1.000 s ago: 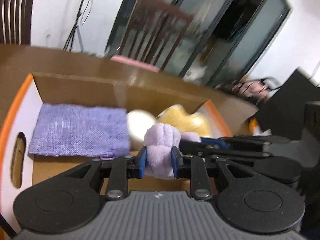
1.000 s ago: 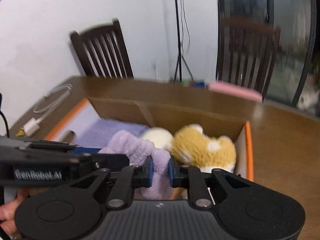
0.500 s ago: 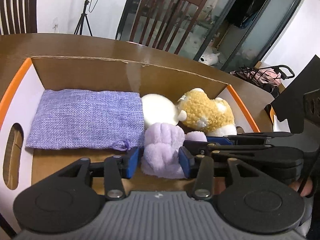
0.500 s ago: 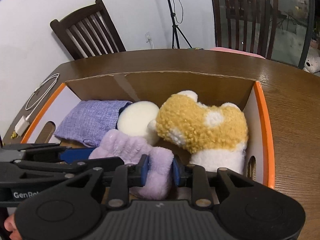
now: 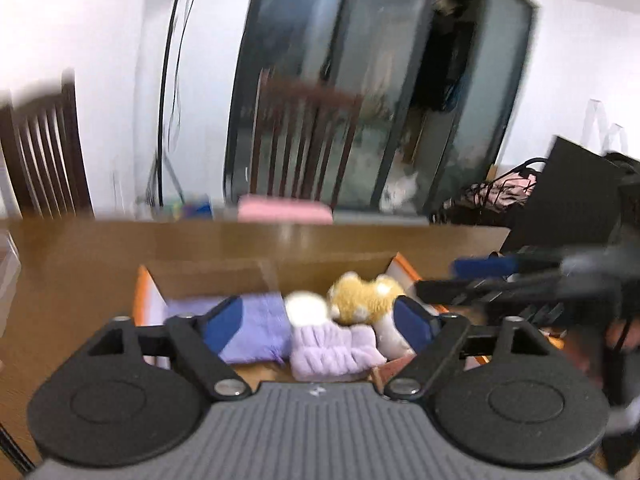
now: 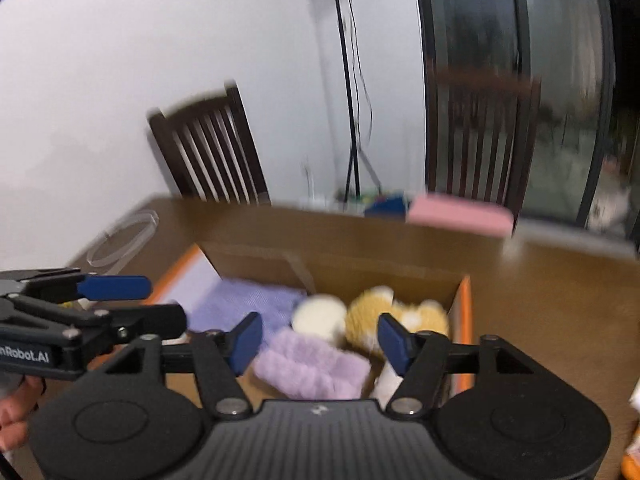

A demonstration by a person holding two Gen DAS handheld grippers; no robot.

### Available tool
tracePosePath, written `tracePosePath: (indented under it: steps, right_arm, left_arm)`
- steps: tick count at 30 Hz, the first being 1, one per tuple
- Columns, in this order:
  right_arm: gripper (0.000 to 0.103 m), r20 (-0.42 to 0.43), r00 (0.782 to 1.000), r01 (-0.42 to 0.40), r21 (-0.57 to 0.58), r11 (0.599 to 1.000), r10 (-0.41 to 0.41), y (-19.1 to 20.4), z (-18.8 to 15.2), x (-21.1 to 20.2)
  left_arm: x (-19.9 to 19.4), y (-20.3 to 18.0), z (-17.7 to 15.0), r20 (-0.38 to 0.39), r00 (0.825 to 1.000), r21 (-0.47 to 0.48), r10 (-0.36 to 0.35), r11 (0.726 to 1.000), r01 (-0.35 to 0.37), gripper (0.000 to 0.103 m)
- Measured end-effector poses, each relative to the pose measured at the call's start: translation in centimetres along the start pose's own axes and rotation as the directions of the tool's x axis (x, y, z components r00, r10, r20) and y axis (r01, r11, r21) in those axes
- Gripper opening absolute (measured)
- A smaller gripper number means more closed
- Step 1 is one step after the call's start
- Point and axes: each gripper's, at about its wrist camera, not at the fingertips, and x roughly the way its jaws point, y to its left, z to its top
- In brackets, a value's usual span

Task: Organize soft objects
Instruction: 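Move the right gripper back over the light-blue plush monster, then grasp the light-blue fluffy plush monster with the right gripper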

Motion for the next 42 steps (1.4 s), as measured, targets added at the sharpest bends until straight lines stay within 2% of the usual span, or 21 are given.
tracePosePath:
  steps: [3,5,8,10,12,14,16,19,24,27,29,31,32,35,37,39,41,42]
  right_arm:
    - [0.08,0.135,0.99,0.037,-0.042,0.998,-0.031,1.4,-0.8,-6.2]
    - [0.083,0.226,0.972,0.088,-0.076,0.993,-0.069,2.1,-2.6,-9.7]
    - [0.085,0.326,0.936,0.173,-0.096,0.98,-0.133,3.2,-6.5,-14.0]
    - [0.09,0.371,0.919,0.185,-0.111,0.976,-0.132,4.5,-10.1,-16.3]
    - [0.093,0.418,0.899,0.209,-0.154,0.966,-0.128,6.2,-13.9,-17.6]
    - [0.095,0.445,0.884,0.249,-0.179,0.952,-0.147,7.8,-17.4,-18.4]
    - [0.095,0.437,0.888,0.246,-0.178,0.953,-0.147,9.1,-20.5,-18.6]
    - [0.095,0.395,0.912,0.167,-0.118,0.979,-0.108,10.0,-24.8,-18.8]
    - [0.093,0.273,0.957,0.136,-0.13,0.982,-0.097,10.2,-29.5,-17.6]
    - [0.093,0.261,0.961,0.126,-0.096,0.987,-0.097,9.7,-29.8,-17.7]
    - [0.087,0.245,0.966,0.094,-0.032,0.995,-0.084,8.7,-29.3,-17.6]
    - [0.069,0.224,0.973,0.039,0.039,0.999,-0.046,7.4,-28.4,-16.8]
    - [0.067,0.219,0.975,0.024,0.074,0.997,-0.04,6.9,-28.5,-16.5]
    - [0.053,0.182,0.982,0.025,0.138,0.99,-0.05,6.0,-28.8,-15.2]
    - [0.036,0.145,0.989,-0.009,0.211,0.977,-0.022,5.0,-28.5,-13.9]
    - [0.031,0.123,0.992,-0.029,0.236,0.971,-0.001,4.5,-28.2,-12.8]
    - [0.028,0.105,0.994,-0.034,0.229,0.973,0.01,4.6,-28.1,-12.2]
    - [0.027,0.094,0.994,-0.072,0.228,0.971,0.051,4.8,-28.0,-12.2]
  left_arm:
    - [-5.4,-1.3,-1.8,0.129,0.992,0.106,0.014,0.994,-0.028,0.095]
    - [-8.9,-2.0,-3.9,0.205,0.979,0.139,0.011,0.99,-0.04,0.099]
    - [-13.2,-2.6,-7.7,0.29,0.957,0.126,0.012,0.991,-0.051,0.102]
    - [-15.6,-3.0,-10.7,0.336,0.942,0.11,0.021,0.992,-0.061,0.103]
    - [-17.2,-3.5,-13.5,0.355,0.934,0.086,0.048,0.993,-0.084,0.103]
    - [-18.6,-3.7,-16.1,0.347,0.935,0.044,0.075,0.994,-0.096,0.103]
    - [-19.1,-3.8,-18.7,0.305,0.945,-0.032,0.119,0.993,-0.115,0.103]
    - [-19.8,-4.1,-22.0,0.238,0.957,-0.093,0.167,0.985,-0.149,0.103]
    - [-19.6,-4.5,-24.7,0.153,0.972,-0.067,0.178,0.983,-0.17,0.103]
    - [-19.2,-5.1,-24.7,0.151,0.975,-0.067,0.161,0.986,-0.152,0.103]
    - [-18.3,-5.4,-24.4,0.138,0.982,-0.071,0.13,0.99,-0.121,0.103]
    - [-17.0,-6.2,-24.3,0.116,0.989,-0.077,0.092,0.994,-0.083,0.103]
    - [-16.1,-6.8,-24.2,0.098,0.993,-0.08,0.06,0.995,-0.052,0.103]
    - [-13.3,-8.1,-23.9,0.049,0.999,-0.085,-0.016,0.996,0.02,0.101]
    - [-11.6,-8.8,-23.6,0.016,0.999,-0.08,-0.035,0.996,0.036,0.095]
    - [-10.4,-8.9,-23.4,-0.019,0.999,-0.075,-0.045,0.996,0.044,0.091]
    - [-9.7,-8.4,-23.3,-0.039,0.999,-0.091,-0.026,0.996,0.022,0.088]
    - [-9.6,-7.9,-23.3,-0.046,0.999,-0.101,-0.018,0.995,0.013,0.086]
